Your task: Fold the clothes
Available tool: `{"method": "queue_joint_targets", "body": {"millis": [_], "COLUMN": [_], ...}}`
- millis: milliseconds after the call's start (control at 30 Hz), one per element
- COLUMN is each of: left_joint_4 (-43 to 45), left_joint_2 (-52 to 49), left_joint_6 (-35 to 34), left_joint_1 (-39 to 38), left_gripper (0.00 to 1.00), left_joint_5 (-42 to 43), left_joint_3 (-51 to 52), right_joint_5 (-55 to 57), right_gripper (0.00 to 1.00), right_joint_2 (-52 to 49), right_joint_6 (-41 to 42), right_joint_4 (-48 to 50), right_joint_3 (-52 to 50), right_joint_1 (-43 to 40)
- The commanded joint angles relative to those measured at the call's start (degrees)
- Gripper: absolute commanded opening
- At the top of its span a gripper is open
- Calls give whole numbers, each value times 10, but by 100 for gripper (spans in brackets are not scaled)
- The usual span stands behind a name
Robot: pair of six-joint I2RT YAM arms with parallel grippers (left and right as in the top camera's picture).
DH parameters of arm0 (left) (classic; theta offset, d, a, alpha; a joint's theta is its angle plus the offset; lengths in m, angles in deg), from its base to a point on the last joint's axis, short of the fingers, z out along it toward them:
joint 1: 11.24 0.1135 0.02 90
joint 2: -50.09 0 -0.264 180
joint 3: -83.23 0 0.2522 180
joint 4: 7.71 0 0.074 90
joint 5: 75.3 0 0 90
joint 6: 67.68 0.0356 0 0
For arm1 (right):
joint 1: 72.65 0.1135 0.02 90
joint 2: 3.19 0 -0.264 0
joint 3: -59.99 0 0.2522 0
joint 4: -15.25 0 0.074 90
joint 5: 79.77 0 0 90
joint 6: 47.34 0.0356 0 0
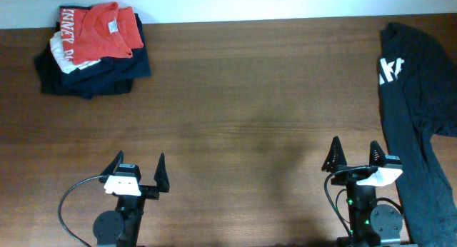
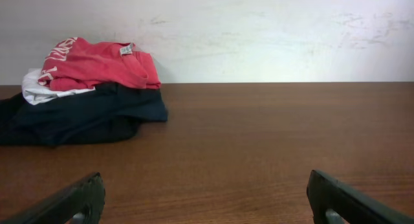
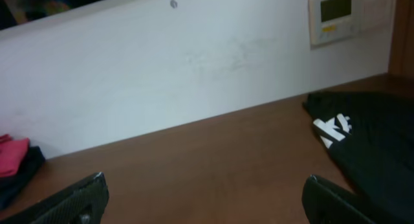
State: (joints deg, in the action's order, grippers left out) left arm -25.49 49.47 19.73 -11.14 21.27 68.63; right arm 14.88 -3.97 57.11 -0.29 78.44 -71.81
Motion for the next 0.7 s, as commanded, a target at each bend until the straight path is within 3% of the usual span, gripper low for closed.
{"method": "queue_joint_targets", "body": {"millis": [0, 100, 233, 333, 667], "left_joint_4": [-1, -1, -1, -1, -1], "left_joint_2": [3, 3, 3, 3, 3], "left_joint_6": [11, 11, 11, 11, 11], "left_joint_1": [-3, -3, -3, -3, -3], "left_gripper": [99, 99, 99, 99, 99], "left_joint_5": [-4, -4, -4, -4, -4], "left_joint_3": [3, 3, 3, 3, 3], "right_joint_5": [-3, -3, -7, -21, -21], "right_gripper": [99, 99, 99, 99, 99], "right_joint_2": [6, 6, 6, 6, 6], "right_joint_6": [-5, -7, -23, -90, -91], "right_joint_4": [55, 50, -27, -28, -28], "right_joint_3": [-43, -44, -44, -44, -44], "right_joint_1": [4, 4, 4, 4, 3]}}
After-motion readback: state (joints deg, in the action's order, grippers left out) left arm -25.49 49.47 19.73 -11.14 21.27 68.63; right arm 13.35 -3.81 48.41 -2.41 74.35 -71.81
